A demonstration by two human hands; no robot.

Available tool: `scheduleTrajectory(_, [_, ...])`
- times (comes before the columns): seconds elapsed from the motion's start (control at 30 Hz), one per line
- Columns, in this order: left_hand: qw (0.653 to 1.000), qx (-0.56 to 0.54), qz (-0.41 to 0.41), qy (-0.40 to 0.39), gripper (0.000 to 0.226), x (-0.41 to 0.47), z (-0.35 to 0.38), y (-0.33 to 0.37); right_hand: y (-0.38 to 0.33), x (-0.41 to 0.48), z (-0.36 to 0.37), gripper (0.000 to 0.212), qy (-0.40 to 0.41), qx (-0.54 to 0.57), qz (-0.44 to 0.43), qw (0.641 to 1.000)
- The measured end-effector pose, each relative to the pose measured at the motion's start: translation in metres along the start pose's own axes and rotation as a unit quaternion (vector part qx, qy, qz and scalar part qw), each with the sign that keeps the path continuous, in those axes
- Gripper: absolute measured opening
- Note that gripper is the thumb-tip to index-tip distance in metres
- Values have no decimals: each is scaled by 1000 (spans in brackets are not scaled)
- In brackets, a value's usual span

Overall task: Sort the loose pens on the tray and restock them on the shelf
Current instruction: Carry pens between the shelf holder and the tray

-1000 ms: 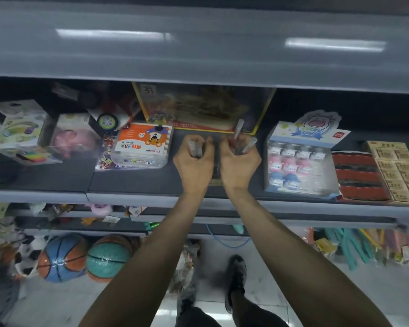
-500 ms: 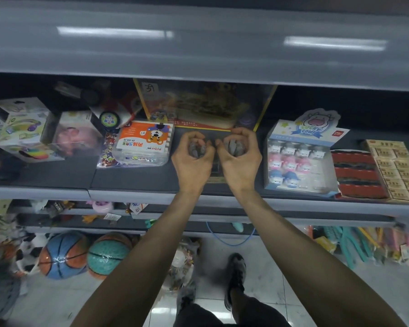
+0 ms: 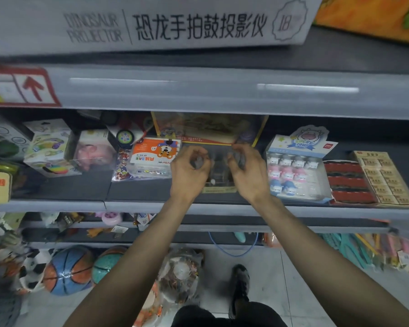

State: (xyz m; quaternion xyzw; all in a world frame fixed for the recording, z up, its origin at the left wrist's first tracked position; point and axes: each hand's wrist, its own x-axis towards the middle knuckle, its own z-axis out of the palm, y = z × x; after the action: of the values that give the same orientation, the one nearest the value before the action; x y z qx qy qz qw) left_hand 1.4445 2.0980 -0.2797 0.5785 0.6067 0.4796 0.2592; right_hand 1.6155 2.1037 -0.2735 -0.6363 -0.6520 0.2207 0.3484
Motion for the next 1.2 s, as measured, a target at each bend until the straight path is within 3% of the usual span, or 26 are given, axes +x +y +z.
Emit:
scheduleTrajectory(0.2, [992,98,7,-82,17,-2,-39,14,-18,-15,-18,33,-35,-151,-45,987])
scheduleTrajectory(0.4, [970,202,-2,-138,15,-19,-79,27,-49,-51,-44,29,-47,-221,-93,970])
scheduleTrajectory(0.6, [927,300,-33,-221,25,-50,-110,41,-87,-83,-53,32,-155,-285,-83,942])
scheduleTrajectory(0.77, [909,357,-79,-201,25,-88,-133,49,-111,-102,-48,37,-194,-311,-153,918])
scheduleTrajectory(0.9, [908,352,-153,-165,31,-128,-153,54,-116,-114,-36,33,-276,-289,-209,892])
scheduleTrajectory(1.07, [885,351,-267,-150,36,-202,-172,66,-117,-150,-12,33,-395,-292,-284,824])
scheduleTrajectory(1.2, [869,343,-352,-62,33,-272,-192,67,-128,-191,12,39,-434,-275,-333,791])
